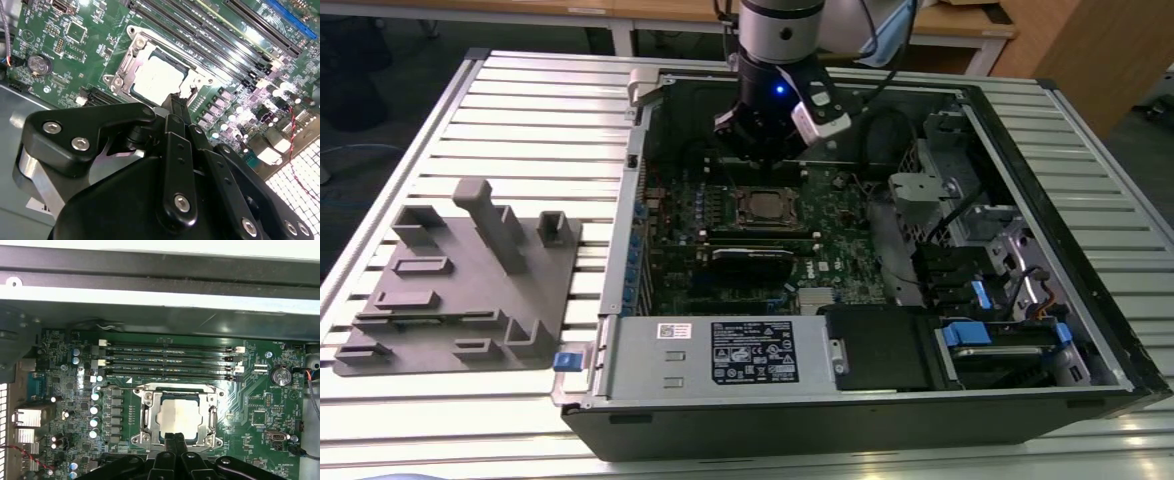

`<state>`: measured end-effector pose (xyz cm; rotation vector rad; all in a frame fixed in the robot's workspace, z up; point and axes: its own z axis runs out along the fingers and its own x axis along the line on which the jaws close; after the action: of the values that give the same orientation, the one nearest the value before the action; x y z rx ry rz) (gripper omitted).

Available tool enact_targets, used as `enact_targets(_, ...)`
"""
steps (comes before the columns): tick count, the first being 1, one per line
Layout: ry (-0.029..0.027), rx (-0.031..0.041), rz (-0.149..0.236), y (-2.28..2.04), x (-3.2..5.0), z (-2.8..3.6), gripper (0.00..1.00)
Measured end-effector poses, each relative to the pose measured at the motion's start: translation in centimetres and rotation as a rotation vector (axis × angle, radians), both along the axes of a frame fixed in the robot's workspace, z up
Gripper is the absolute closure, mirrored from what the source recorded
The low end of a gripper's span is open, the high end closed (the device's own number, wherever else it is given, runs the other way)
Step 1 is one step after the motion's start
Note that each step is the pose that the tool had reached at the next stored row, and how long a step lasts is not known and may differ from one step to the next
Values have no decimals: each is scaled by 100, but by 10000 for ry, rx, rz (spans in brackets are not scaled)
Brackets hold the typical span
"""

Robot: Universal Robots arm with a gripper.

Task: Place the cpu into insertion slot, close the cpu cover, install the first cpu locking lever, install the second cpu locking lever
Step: 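Install the first cpu locking lever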

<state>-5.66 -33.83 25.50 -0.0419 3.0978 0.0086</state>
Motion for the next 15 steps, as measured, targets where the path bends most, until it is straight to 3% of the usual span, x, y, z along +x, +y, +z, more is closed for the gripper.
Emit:
enact_targets(8,0,1,0,1,-126,-2,89)
enact_targets(15,1,-2,0,0,-135,3,89)
